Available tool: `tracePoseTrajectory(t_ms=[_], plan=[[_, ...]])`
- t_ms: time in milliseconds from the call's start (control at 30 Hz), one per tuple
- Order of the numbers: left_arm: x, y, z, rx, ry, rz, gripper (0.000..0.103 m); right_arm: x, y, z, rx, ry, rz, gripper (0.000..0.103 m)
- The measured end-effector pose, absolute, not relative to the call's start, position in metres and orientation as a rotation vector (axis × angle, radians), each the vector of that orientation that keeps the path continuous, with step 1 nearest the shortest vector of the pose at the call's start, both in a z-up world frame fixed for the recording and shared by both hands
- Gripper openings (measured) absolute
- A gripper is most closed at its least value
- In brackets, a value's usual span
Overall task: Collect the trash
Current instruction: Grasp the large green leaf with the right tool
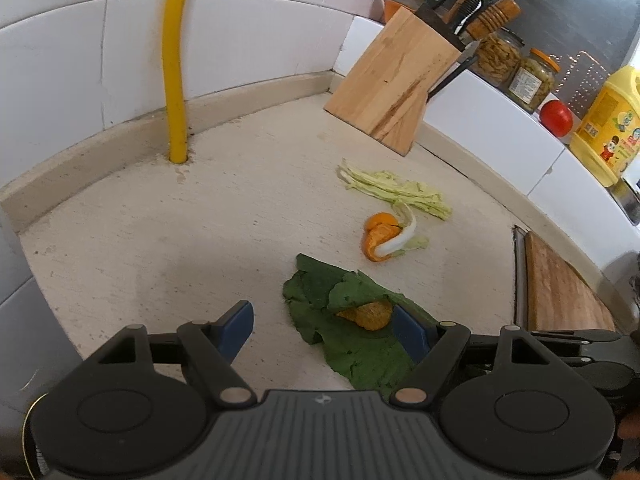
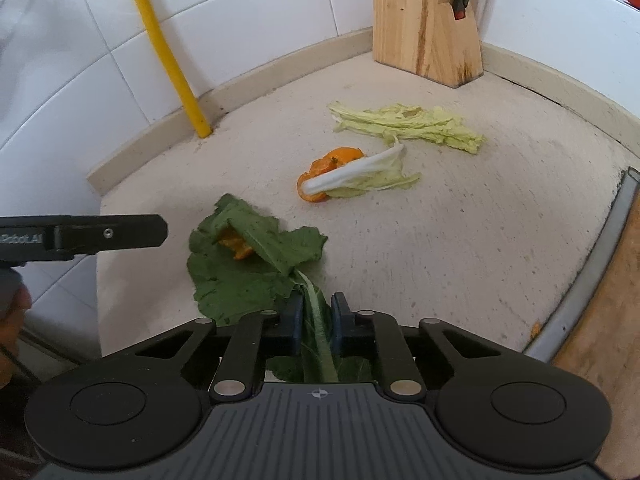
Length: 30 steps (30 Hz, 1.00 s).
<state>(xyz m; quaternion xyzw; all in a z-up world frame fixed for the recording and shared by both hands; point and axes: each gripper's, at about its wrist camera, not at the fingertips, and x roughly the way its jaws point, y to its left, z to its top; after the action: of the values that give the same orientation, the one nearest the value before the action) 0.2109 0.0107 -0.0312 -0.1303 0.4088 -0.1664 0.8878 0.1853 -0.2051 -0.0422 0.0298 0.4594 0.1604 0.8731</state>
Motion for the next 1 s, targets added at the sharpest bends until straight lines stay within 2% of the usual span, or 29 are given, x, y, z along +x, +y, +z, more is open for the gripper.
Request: tracePoseTrajectory(t_ms=[433,533,600,633,667,700,733,767,1000], plan=[[0.211,-0.007,-0.038,-0.234,0.861,-0.41,0.07,0.172,-0.225,-0.028,0.069,0.972,0.315,0.02],[0.213,-0.012,-0.039,-0.212,0.866,-0.414,0.07,0.178,-0.221,-0.037,0.05,0.99,0.327,0.033],[0.216,-0.013,-0.038,-0.208,0.864,-0.415,0.07,0.182,-0.219,-0.043,0.043,0.992,0.332,0.056],[0.217,-0.014,-0.038,-0.208,0.863,-0.415,0.07,0.184,-0.217,-0.046,0.027,0.996,0.346,0.059],[0.218,-0.014,-0.038,-0.208,0.864,-0.415,0.07,0.185,-0.214,-0.048,0.016,0.992,0.35,0.058],[0.219,-0.014,-0.038,-0.208,0.863,-0.416,0.07,0.187,-0.212,-0.05,0.0,0.985,0.349,0.048],[0.219,-0.014,-0.037,-0.208,0.862,-0.416,0.07,0.188,-0.21,-0.051,-0.016,0.974,0.35,0.037],[0.22,-0.014,-0.037,-0.209,0.86,-0.416,0.07,0.189,-0.209,-0.05,-0.018,0.976,0.353,0.014],[0.232,-0.019,-0.026,-0.187,0.823,-0.439,0.07,0.191,-0.247,-0.025,0.288,0.972,0.402,0.011]])
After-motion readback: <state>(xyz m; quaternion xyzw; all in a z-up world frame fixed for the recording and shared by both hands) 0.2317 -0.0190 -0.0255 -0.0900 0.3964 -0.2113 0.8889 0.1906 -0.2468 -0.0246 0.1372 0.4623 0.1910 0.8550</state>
